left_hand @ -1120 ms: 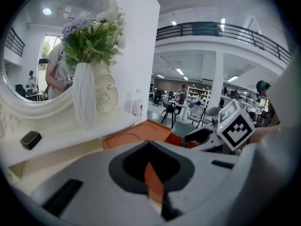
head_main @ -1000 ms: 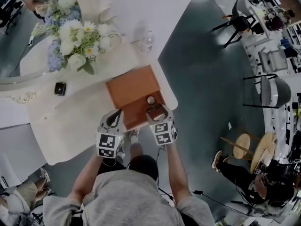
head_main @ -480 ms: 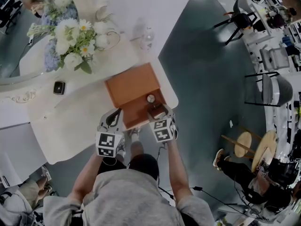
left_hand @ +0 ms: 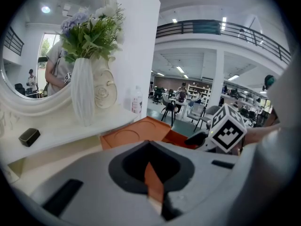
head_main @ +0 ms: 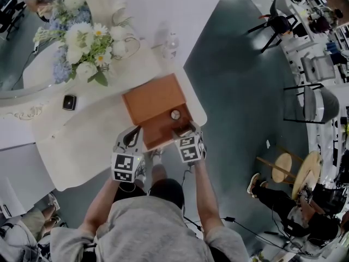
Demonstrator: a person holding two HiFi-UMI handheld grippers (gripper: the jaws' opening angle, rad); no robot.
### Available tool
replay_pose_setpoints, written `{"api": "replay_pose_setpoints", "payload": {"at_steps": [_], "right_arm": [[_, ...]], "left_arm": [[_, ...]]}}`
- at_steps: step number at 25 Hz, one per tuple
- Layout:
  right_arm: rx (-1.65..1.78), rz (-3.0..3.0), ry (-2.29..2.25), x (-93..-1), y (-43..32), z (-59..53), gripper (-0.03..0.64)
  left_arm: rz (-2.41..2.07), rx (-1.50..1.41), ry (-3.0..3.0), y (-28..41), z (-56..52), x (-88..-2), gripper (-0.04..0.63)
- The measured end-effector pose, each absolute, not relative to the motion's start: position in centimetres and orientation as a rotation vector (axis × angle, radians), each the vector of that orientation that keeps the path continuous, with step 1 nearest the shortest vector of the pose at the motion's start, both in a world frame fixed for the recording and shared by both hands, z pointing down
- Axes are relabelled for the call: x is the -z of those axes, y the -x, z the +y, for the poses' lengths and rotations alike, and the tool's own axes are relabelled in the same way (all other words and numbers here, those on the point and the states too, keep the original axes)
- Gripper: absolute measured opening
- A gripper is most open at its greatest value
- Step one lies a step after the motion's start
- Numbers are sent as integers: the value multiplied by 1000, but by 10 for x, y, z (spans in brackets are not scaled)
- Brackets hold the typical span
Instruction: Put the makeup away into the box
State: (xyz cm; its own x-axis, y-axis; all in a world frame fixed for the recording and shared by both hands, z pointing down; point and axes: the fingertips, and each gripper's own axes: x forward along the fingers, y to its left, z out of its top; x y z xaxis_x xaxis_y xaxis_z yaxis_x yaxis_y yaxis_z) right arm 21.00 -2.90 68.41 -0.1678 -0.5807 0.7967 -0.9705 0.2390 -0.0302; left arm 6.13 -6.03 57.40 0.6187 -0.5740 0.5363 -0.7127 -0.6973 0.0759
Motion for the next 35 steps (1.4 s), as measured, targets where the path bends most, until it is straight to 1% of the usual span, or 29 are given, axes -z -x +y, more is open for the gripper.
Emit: {"api": "replay_pose_setpoints", "payload": {"at_steps": [10,17,24,30,33,35], "right_arm": [[-652,-1841,-1475,-664,-212,-32,327],[-591,-1896,-1618,-607,-204,-34,325],[-456,-1997,-1771,-539,-182,-28,319],[-273,-2021,-1942,-487,-164,-14,165],[-247,-2015,-1994,-475,-153,-5,74],[-254,-2003,-2005,-475,-146,3,29]], "left_arm": [[-1060,-672,-2591,-55,-63,-559,0],[-1084,-614,-2634,-46,-63,-532,0],[-1098,-542,-2700,-32,-57,-496,0],[-1102,-479,-2769,-19,-51,-469,0],[-1097,-470,-2801,-12,-49,-460,0],[-1093,-461,-2805,-8,-46,-458,0]]}}
